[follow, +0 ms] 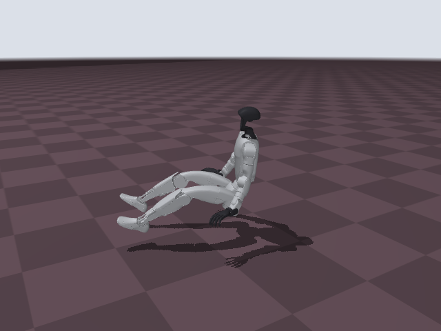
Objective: Stand up
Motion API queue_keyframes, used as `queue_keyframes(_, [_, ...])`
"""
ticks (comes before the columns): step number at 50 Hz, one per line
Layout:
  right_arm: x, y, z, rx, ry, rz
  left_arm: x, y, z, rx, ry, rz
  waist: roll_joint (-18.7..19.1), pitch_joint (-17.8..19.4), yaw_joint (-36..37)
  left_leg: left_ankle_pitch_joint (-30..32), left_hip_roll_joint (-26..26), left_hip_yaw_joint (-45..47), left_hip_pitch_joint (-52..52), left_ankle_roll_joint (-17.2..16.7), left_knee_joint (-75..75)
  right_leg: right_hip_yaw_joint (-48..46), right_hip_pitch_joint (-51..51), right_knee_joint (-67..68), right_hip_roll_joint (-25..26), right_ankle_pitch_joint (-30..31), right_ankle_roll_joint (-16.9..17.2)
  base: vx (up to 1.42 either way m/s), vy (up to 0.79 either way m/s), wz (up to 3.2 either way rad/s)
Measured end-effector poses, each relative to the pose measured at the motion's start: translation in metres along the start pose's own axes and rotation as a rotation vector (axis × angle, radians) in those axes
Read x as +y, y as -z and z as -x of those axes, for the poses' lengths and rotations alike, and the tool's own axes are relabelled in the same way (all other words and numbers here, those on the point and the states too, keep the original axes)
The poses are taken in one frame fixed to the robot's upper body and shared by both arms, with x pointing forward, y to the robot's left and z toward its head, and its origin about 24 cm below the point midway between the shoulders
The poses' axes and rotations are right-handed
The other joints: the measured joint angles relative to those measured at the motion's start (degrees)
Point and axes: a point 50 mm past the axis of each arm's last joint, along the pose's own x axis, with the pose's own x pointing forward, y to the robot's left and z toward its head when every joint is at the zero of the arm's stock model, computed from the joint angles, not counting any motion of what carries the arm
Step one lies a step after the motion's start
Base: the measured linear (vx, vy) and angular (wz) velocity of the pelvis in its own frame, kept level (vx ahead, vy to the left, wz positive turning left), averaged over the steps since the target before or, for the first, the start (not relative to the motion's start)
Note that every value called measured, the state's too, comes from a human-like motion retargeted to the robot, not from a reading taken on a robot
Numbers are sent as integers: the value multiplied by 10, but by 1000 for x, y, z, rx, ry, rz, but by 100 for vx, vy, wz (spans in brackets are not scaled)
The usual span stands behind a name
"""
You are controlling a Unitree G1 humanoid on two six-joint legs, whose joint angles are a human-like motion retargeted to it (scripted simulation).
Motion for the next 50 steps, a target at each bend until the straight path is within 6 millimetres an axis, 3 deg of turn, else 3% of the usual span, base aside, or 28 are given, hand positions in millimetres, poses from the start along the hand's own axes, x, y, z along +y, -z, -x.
queue_keyframes(9, [-1, -5, 8, 8, 54, -37, 8, -3, 0, 70, -143, 78, 0, 0, -6, 0, 4, -20, -102, 1, 34, -2, -109, 39, -11, 6, -8, 10, 1, -11])
queue_keyframes(15, [-1, -1, 21, 49, 116, -72, 7, -9, 7, 78, -194, 141, 2, 0, 1, 0, 5, -31, -159, 2, 58, -3, -160, 48, -10, 18, 3, 11, 2, -10])
queue_keyframes(22, [-2, 15, 39, 81, 178, -48, -6, -8, 37, 47, -221, 129, -4, 0, 11, 0, 28, -17, -180, 2, 118, 7, -187, 94, -11, 22, 24, 12, 3, -18])
queue_keyframes(27, [-1, 19, 48, 76, 175, -58, -15, -4, 59, 93, -215, 146, -14, 0, 30, 0, 55, -12, -180, 2, 155, 21, -191, 102, 16, 22, 38, 0, 4, -53])
queue_keyframes(35, [-1, 23, 59, 63, 188, -67, -21, 2, 77, 133, -225, 185, -20, 0, 42, 0, 73, -20, -180, 6, 174, 33, -194, 105, 36, 18, 44, 0, 0, -22])
queue_keyframes(42, [-2, 24, 57, 62, 196, -59, -22, 0, 78, 128, -203, 177, -18, 0, 41, 0, 80, -15, -180, 6, 172, 31, -195, 101, 37, 16, 41, 0, 0, 0])
queue_keyframes(50, [-1, 24, 55, 81, 190, -52, -19, -4, 64, 99, -160, 168, -5, 0, 63, 0, 98, -17, -180, 11, 160, 21, -197, 93, 48, -16, 28, 0, 0, 0])
